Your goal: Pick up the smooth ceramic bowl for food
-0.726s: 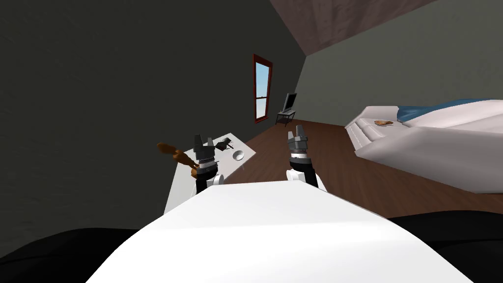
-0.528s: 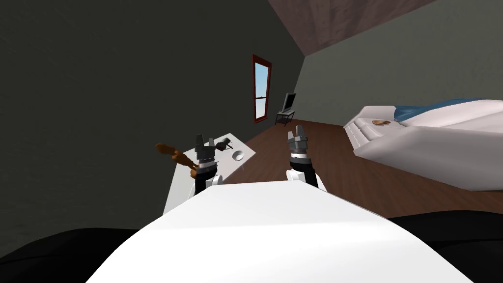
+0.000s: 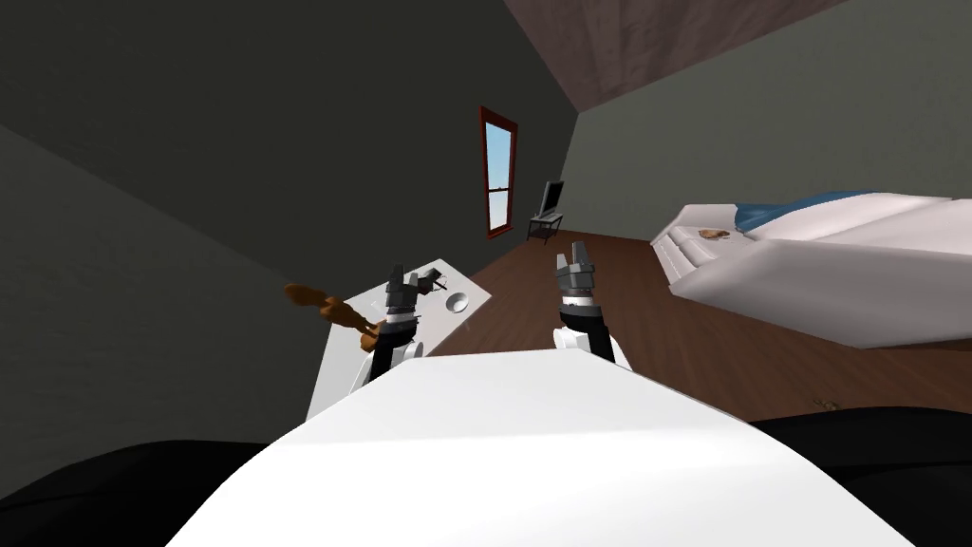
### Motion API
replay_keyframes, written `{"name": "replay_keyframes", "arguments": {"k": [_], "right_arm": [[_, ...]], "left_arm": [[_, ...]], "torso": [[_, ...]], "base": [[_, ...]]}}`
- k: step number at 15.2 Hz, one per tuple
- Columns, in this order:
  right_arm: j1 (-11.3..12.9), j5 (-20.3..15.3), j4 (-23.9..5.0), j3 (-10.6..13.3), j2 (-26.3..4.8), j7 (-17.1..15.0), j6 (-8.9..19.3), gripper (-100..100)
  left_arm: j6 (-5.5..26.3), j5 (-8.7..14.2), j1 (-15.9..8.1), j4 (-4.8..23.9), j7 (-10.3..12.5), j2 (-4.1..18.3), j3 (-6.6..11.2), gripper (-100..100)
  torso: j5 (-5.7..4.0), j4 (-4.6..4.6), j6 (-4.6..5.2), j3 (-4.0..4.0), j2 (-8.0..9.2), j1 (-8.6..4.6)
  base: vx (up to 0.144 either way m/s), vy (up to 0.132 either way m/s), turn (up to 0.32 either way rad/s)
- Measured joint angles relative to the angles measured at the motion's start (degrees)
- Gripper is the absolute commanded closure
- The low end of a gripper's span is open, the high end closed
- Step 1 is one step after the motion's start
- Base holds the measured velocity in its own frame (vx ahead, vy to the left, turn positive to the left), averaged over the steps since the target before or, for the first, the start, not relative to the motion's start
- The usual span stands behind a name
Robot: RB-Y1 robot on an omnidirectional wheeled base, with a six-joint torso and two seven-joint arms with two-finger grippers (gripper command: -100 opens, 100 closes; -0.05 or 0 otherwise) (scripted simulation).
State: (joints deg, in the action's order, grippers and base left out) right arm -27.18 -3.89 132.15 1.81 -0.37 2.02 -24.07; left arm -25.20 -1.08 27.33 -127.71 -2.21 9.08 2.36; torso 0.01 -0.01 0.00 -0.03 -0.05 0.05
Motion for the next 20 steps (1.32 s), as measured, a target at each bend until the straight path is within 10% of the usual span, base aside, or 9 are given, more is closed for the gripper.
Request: {"name": "replay_keyframes", "arguments": {"k": [20], "right_arm": [[0.00, 0.00, 0.00, 0.00, 0.00, 0.00, 0.00, 0]], "left_arm": [[22.19, 5.30, 0.75, 5.80, 0.95, 5.64, 4.03, -100]], "torso": [[0.00, -0.01, -0.01, -0.02, -0.03, 0.00]], "base": [[0.014, 0.006, -0.102]]}}
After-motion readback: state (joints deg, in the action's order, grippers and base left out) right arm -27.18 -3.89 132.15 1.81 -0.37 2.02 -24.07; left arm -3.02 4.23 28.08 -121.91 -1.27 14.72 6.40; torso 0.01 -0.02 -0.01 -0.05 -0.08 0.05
